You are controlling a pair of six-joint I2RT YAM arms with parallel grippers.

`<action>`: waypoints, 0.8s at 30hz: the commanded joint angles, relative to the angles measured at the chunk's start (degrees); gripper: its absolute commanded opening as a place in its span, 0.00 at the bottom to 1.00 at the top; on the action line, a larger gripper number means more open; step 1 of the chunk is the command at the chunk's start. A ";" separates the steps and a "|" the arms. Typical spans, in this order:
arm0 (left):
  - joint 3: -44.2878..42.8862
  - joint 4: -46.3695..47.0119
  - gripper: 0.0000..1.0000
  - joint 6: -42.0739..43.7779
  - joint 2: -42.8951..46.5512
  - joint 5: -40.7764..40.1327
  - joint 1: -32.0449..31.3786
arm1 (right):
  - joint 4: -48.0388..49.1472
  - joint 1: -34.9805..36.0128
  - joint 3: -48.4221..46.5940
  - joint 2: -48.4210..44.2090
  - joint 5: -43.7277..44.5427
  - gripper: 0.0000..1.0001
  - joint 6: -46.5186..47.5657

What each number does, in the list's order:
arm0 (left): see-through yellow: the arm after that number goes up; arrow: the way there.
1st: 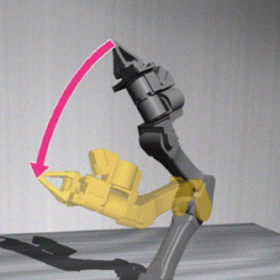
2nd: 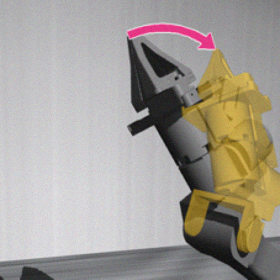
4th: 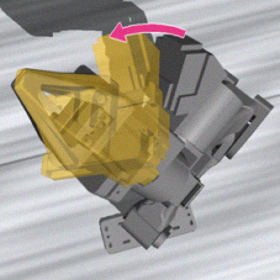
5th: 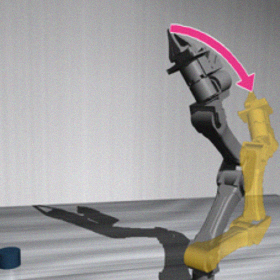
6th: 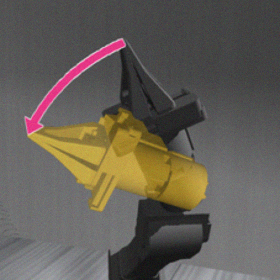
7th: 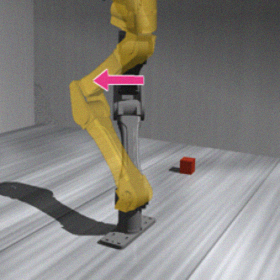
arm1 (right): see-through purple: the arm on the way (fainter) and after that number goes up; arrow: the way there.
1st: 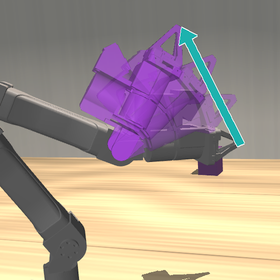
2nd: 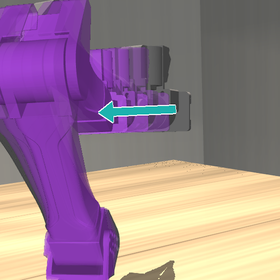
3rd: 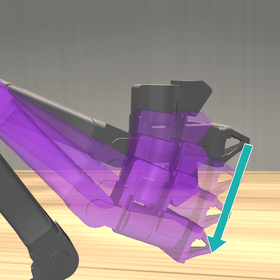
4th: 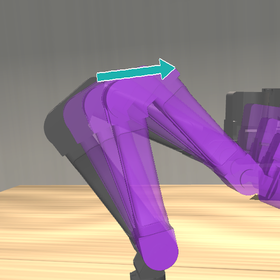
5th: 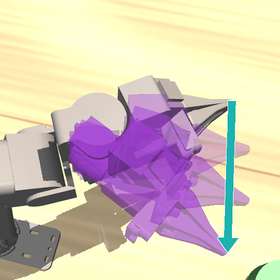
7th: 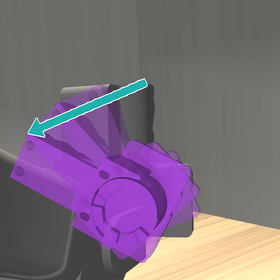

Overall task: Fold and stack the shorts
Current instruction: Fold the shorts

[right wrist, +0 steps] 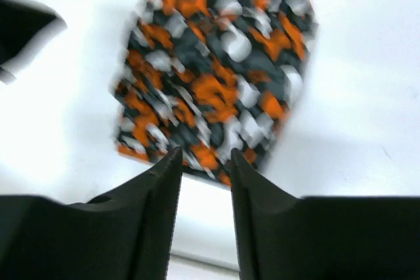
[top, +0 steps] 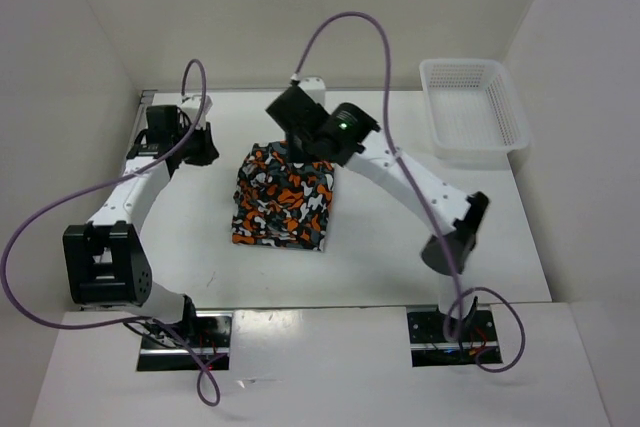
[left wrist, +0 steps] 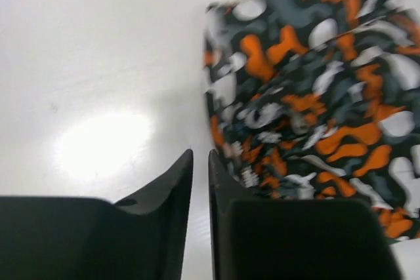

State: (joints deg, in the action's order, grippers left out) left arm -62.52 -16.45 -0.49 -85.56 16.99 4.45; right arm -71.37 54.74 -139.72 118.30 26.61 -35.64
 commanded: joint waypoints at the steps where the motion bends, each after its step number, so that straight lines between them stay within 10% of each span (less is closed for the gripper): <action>1: -3.84 -2.97 0.19 0.49 1.36 4.34 -3.73 | 10.07 -1.64 23.02 -17.32 2.50 0.39 -2.68; 6: -3.84 -2.98 0.13 0.49 0.58 7.79 -9.45 | 32.87 -12.46 57.75 -36.55 -17.21 0.25 -6.98; 11: -5.15 -6.76 0.21 0.49 -8.56 11.13 -13.68 | 31.38 -12.47 62.64 -38.14 -15.54 0.34 -7.52; 16: -1.91 -2.55 0.74 0.49 -10.41 5.07 -15.69 | 31.91 -12.47 64.05 -37.62 -15.01 0.44 -7.52; 24: -2.43 3.87 0.83 0.49 -14.90 -0.89 -18.15 | 32.53 -12.47 64.05 -36.04 -15.54 0.45 -6.99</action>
State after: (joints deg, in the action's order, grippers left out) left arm -64.20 -17.08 -0.23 -99.88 18.83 -12.60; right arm -41.91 41.98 -75.79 81.87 11.07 -42.57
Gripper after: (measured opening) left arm 0.816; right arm 0.448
